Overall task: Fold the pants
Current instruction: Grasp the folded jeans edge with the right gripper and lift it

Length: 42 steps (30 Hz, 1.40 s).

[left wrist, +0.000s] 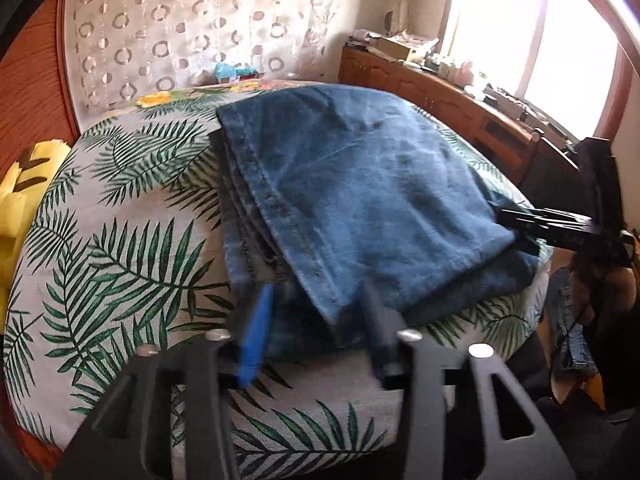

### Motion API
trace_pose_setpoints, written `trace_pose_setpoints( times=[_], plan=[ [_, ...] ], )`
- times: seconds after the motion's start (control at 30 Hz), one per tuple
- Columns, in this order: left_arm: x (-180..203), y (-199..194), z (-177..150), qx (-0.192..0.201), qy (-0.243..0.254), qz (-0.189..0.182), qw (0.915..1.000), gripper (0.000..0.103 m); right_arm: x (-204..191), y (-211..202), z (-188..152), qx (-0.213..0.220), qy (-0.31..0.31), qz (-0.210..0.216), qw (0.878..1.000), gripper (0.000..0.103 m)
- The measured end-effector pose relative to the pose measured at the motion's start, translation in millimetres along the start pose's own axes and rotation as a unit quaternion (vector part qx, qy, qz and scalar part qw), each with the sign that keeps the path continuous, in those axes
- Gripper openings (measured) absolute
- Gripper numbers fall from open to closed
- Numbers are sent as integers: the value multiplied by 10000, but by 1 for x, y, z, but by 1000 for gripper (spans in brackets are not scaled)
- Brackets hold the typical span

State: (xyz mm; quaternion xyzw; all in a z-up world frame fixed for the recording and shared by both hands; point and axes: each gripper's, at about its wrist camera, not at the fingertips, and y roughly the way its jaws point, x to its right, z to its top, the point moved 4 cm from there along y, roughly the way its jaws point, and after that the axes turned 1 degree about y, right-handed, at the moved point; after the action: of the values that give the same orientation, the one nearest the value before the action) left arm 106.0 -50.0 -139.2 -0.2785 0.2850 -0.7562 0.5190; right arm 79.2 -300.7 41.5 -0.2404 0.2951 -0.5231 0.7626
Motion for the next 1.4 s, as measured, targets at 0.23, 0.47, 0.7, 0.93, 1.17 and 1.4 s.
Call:
trace_pose_setpoints(
  times=[0.23, 0.47, 0.7, 0.93, 1.17, 1.4],
  plan=[
    [0, 7, -4, -39, 11, 27, 10000, 49, -2, -4, -3, 114, -76, -25, 9999, 55],
    [-1, 2, -4, 31, -29, 52, 10000, 50, -1, -3, -5, 170, -40, -69, 9998, 55],
    [3, -17, 8, 304, 34, 173, 9994, 50, -6, 0, -7, 79, -35, 238, 9997, 32],
    [6, -29, 19, 495, 108, 191, 9985, 50, -10, -12, 3, 332, 63, 287, 9990, 14],
    [3, -33, 19, 513, 72, 246, 9984, 50, -35, -44, 28, 854, -219, 404, 9953, 13],
    [-17, -58, 20, 761, -101, 392, 9963, 50, -95, -54, 54, 1097, -857, 740, 9875, 12]
  ],
)
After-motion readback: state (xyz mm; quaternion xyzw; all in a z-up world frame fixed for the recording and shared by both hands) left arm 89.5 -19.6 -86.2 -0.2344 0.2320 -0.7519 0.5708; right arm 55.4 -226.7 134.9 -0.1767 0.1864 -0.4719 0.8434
